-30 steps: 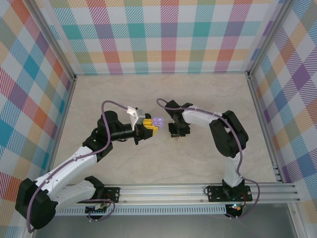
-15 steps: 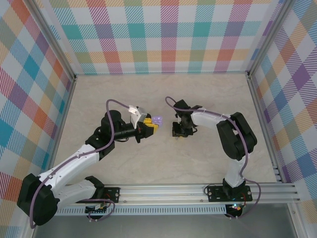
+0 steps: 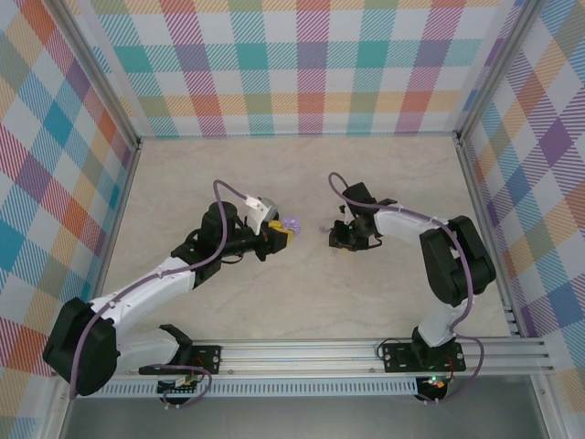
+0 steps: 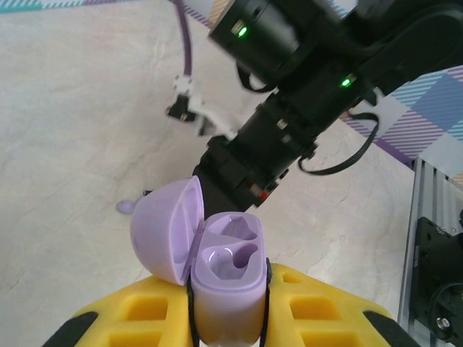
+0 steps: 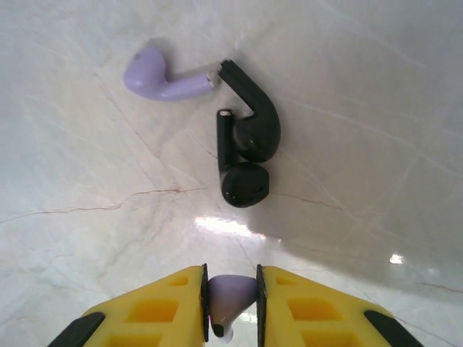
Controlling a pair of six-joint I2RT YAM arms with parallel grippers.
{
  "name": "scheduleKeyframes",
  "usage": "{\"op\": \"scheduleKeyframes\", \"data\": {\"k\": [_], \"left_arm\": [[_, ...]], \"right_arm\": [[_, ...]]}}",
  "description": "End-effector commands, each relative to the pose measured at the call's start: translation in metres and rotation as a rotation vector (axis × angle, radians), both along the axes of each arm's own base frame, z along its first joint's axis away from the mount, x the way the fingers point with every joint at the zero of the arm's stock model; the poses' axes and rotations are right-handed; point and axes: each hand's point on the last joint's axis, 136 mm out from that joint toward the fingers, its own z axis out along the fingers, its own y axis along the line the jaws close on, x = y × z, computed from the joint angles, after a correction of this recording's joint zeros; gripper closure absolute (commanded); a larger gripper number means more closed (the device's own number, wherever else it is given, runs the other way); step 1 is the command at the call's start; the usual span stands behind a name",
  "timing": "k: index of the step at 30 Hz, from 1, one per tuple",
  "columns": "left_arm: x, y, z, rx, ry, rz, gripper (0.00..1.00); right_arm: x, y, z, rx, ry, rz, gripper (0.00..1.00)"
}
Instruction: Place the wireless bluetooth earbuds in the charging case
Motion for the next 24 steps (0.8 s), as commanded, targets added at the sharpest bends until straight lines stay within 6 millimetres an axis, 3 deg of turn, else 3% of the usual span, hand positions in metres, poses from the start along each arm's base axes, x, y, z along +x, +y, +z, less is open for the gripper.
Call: {"op": "scheduleKeyframes", "data": {"k": [1,12,24], "left_arm": [[0.006,-0.004,-0.004,-0.006,0.022,0.024,0.77],[0.017,-0.011,-0.025,-0.011,0.085,0.037,0.78],[0.016,-0.022,-0.02,-0.067,0.029,-0.031,0.78]], "right_arm": [[0.002,0.008,0.023,0.094,-0.051,0.018,0.76],[-0.002,0.025,0.084,0.283,-0.183,0.078,0.76],[-0.015,0.045,0.171,0.524,-0.355,0.185,0.76]]}}
